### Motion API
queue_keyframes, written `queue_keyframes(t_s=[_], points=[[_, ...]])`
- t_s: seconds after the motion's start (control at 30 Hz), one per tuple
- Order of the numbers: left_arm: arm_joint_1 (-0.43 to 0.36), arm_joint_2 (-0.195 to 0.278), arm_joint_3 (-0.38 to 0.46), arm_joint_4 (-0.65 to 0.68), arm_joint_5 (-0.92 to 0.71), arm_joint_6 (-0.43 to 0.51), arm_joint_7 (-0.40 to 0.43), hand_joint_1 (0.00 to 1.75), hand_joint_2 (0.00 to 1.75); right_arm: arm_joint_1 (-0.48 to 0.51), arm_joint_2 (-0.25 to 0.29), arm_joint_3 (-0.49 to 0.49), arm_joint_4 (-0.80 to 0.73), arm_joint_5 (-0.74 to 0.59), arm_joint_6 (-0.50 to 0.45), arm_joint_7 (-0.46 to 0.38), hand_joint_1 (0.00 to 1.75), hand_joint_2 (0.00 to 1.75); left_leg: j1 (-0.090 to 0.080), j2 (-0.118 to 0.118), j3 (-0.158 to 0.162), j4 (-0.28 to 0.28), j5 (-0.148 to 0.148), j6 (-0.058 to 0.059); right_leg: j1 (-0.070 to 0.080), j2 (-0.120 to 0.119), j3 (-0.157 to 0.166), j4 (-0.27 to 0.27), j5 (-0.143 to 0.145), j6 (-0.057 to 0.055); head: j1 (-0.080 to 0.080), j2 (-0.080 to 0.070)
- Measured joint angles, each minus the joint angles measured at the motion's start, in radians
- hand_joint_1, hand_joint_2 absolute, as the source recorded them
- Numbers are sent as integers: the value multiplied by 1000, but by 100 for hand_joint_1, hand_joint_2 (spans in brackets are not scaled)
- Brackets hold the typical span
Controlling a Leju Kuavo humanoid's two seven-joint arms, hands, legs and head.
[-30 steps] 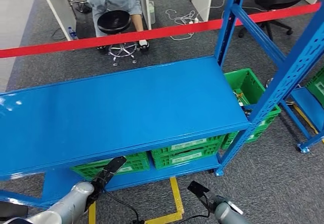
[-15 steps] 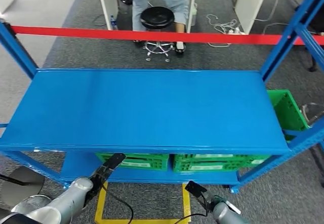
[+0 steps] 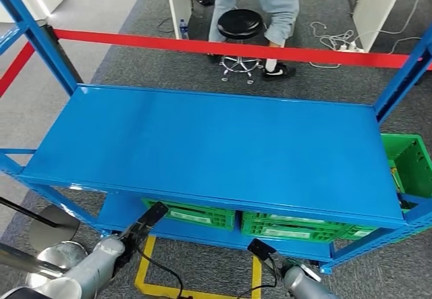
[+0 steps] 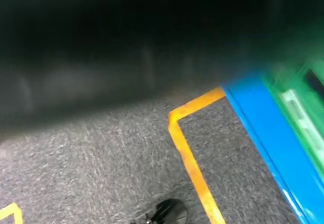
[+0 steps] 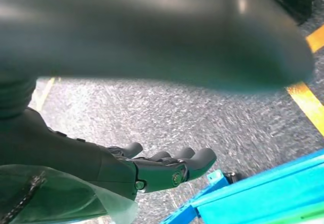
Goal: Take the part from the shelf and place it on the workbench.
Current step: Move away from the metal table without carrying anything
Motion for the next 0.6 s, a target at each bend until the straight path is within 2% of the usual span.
queue_keyframes(t_s=[0.03, 0.07, 0.13, 0.17, 0.2, 0.23, 0.3, 0.6], points=[[1, 0, 0, 0, 2, -4, 1, 0, 175, 1, 0, 0, 1, -6, 0, 5, 0, 175, 4, 1, -13, 25, 1, -4, 0, -6, 0, 0, -1, -1, 0, 0], [2, 0, 1, 0, 9, -8, 4, 0, 175, 1, 0, 0, 2, -14, 0, 7, 0, 175, 8, 1, -6, 11, 21, -10, -1, -10, 2, 1, -2, -2, 0, 0], [3, 1, 7, 0, 36, 0, 11, 0, 175, 1, 0, -1, 2, -29, -2, 8, 0, 175, 19, 5, 52, -111, 93, -25, -2, -15, 5, 3, -7, 0, 0, 0], [3, 0, 15, 0, 55, 15, 12, 0, 175, 0, 0, -2, 2, -37, -4, 5, 0, 175, 23, 6, 87, -180, 116, -36, 1, -16, 5, 7, -11, 4, -2, 0], [5, -2, 24, 0, 72, 29, 12, 0, 131, 0, 0, -3, 3, -42, -5, -1, 0, 131, 25, 9, 111, -229, 127, -35, 4, -17, 4, 10, -14, 7, -2, 0], [8, -5, 34, 0, 85, 41, 11, 0, 87, 0, 0, -4, 3, -45, -3, -6, 0, 87, 25, 11, 123, -254, 126, -32, 8, -18, 3, 12, -16, 11, -3, 0], [13, -9, 50, 0, 101, 55, 12, 0, 0, 0, 0, -5, 4, -44, 2, -12, 0, 0, 22, 11, 125, -258, 119, -16, 10, -21, 1, 11, -17, 14, -1, 0], [17, -22, 87, 0, 119, 80, 15, 0, 0, 1, 0, -9, 7, -61, 3, -8, 0, 0, 13, 9, 124, -258, 116, -3, 2, -24, 7, 0, -13, 29, 0, 0]])
